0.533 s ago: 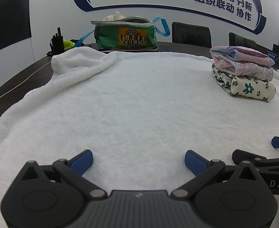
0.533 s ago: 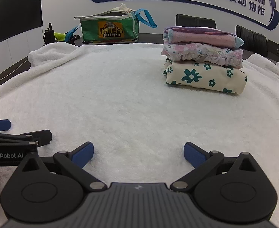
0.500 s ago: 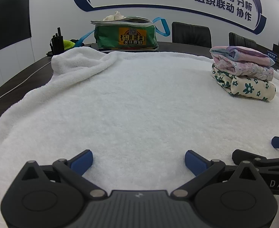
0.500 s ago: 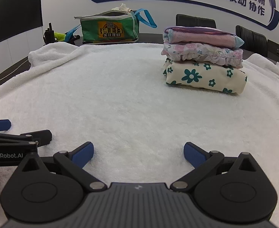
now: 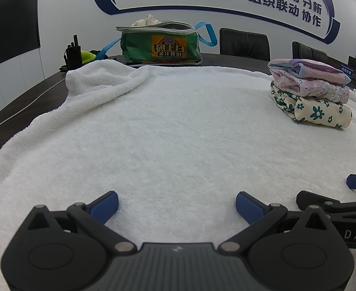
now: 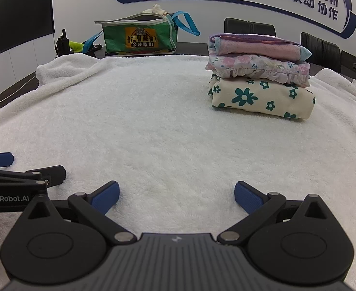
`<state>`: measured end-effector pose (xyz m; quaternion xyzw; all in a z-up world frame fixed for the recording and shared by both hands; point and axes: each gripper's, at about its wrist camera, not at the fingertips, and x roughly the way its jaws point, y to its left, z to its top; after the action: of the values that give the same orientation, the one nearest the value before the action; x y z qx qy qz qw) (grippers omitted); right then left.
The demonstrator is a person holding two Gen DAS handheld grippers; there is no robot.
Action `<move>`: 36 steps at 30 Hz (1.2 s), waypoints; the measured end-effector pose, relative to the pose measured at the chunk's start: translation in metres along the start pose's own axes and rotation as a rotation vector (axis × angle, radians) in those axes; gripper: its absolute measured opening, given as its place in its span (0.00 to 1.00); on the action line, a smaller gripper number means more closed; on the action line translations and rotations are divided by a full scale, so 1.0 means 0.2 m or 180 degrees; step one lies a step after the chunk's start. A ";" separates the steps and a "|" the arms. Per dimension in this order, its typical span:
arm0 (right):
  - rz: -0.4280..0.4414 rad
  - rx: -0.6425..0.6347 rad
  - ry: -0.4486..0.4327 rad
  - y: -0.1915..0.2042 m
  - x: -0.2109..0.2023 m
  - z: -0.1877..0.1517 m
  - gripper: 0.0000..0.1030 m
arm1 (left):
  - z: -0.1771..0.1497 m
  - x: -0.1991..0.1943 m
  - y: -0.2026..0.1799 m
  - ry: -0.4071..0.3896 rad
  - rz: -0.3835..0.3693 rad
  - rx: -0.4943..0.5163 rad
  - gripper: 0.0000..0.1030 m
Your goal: Fold clothes
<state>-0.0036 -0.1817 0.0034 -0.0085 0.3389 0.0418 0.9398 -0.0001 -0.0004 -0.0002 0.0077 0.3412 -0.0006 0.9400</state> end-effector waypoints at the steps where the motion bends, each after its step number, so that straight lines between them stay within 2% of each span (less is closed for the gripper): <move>1: 0.0000 0.0001 0.0000 0.00 0.00 0.00 0.99 | 0.00 0.00 0.00 0.0001 0.0000 0.0001 1.00; 36: -0.0020 0.0006 0.0001 0.00 -0.01 0.00 0.99 | 0.01 -0.02 0.00 0.0045 -0.0018 0.0000 1.00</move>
<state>-0.0049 -0.1813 0.0039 -0.0087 0.3391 0.0386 0.9399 -0.0008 -0.0005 0.0038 0.0066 0.3478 -0.0032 0.9375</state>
